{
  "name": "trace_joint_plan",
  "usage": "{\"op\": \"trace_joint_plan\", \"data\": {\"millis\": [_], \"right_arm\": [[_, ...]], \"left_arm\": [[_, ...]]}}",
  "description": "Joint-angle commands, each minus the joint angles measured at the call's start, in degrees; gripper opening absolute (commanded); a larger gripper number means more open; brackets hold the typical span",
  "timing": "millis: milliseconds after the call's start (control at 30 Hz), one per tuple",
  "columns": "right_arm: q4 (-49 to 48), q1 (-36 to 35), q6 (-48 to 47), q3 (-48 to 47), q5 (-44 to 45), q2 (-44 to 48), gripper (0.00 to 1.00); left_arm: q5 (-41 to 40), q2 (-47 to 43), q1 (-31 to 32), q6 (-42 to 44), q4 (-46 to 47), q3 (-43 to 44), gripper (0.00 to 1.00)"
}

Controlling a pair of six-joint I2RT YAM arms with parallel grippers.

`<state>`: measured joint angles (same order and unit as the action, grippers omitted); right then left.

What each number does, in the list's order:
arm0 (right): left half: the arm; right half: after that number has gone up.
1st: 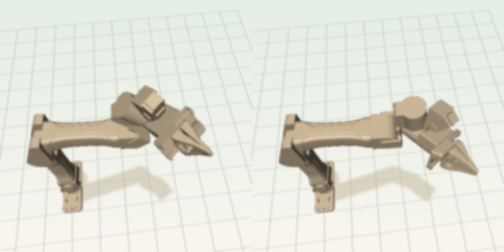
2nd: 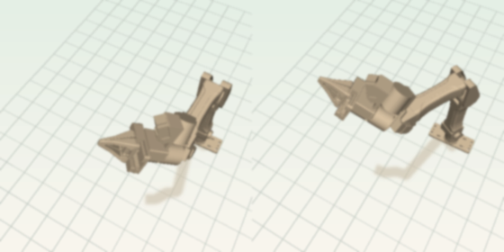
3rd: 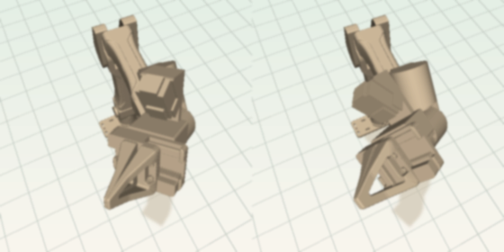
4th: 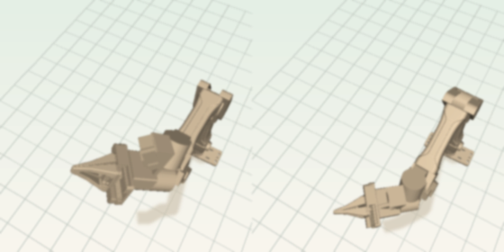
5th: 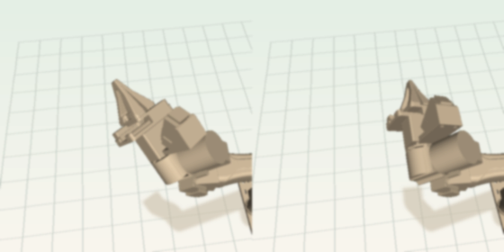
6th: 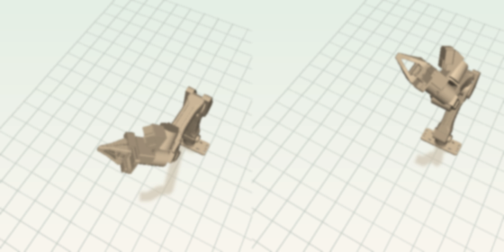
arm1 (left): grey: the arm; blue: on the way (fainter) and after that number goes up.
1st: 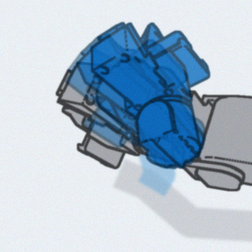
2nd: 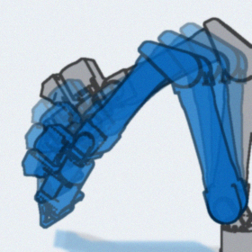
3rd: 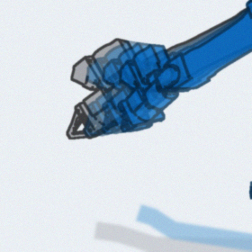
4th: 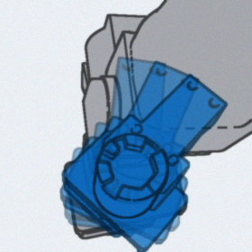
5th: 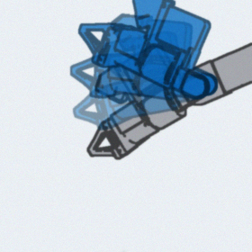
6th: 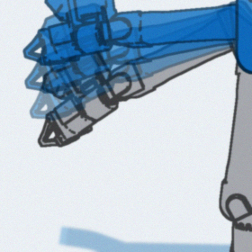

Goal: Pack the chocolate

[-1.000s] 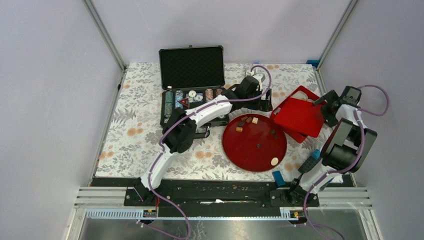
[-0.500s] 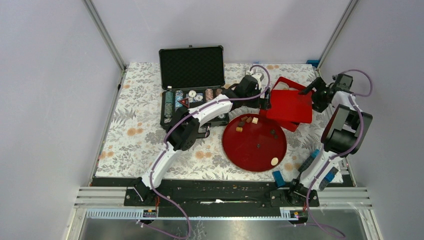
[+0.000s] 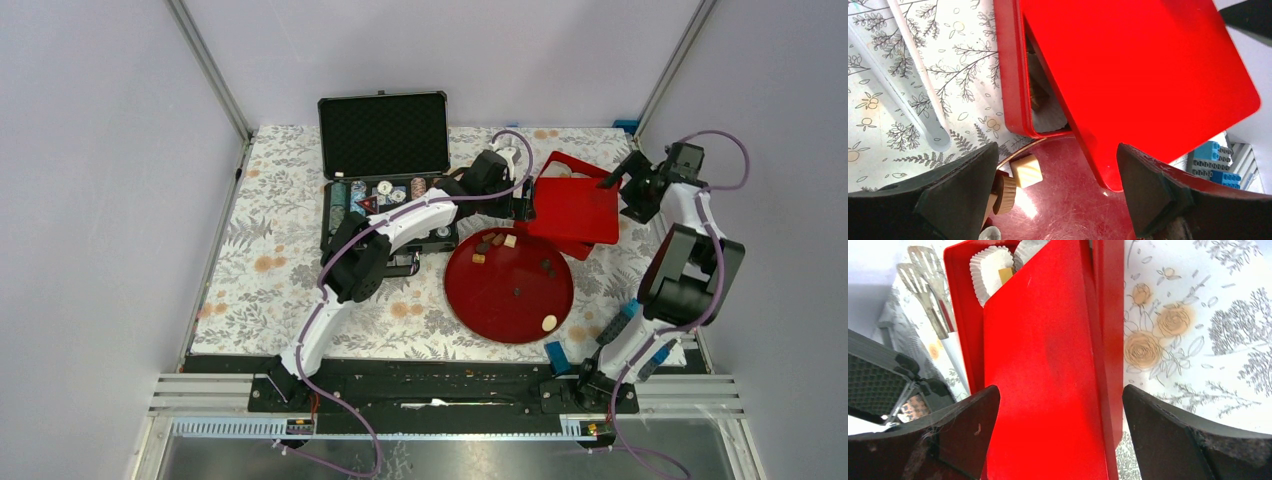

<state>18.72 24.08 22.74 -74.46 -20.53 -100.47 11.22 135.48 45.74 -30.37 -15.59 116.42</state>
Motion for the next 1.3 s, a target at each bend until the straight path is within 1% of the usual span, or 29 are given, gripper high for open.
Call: {"op": "trace_joint_plan", "data": {"millis": [0,167,300,467,500,633,767,867,933,1000,1200,1267], "right_arm": [[-3.52,3.02,4.81,5.45,-5.29,4.93,1.00],[-6.58,4.75,8.50,11.39,-10.72,7.07,1.00],[-8.67,5.07,10.46,15.03,-13.48,9.57,0.93],[-12.71,6.30,14.91,18.96,-16.19,13.63,0.70],[-12.93,6.46,15.30,19.31,-16.31,14.31,0.67],[-13.28,6.65,16.32,20.16,-16.73,16.00,0.59],[-15.51,6.75,18.25,21.82,-17.97,15.36,0.52],[-17.78,6.86,19.93,23.00,-19.39,14.34,0.37],[-18.16,6.85,20.02,23.38,-19.38,14.65,0.23],[-18.15,6.78,19.70,23.52,-19.26,15.48,0.14],[-18.17,6.86,18.64,24.36,-19.63,19.08,0.05],[-22.75,6.82,19.41,25.70,-20.23,20.85,0.00]], "left_arm": [[2.35,-4.04,-0.21,-0.08,2.20,-0.12,0.95],[3.84,-3.97,-0.21,-0.62,2.19,0.32,0.95],[4.19,-4.21,-0.21,-0.85,1.92,0.33,0.95],[3.78,-4.96,-0.21,-0.33,1.24,-0.67,0.95],[3.79,-5.16,-0.21,-0.31,1.13,-0.80,0.95],[3.52,-5.65,-0.21,-0.08,0.98,-1.05,0.95],[3.38,-5.70,-0.21,0.01,0.77,-0.71,0.95],[3.38,-5.92,-0.28,0.04,0.43,-0.67,0.95],[3.16,-6.09,-0.30,0.20,0.05,-0.72,0.95],[3.10,-6.32,-0.30,0.47,-0.36,-0.72,0.95],[3.03,-7.35,-0.38,0.80,-1.12,-0.54,0.95],[3.04,-8.02,-0.47,0.84,-1.38,-0.64,0.95]]}}
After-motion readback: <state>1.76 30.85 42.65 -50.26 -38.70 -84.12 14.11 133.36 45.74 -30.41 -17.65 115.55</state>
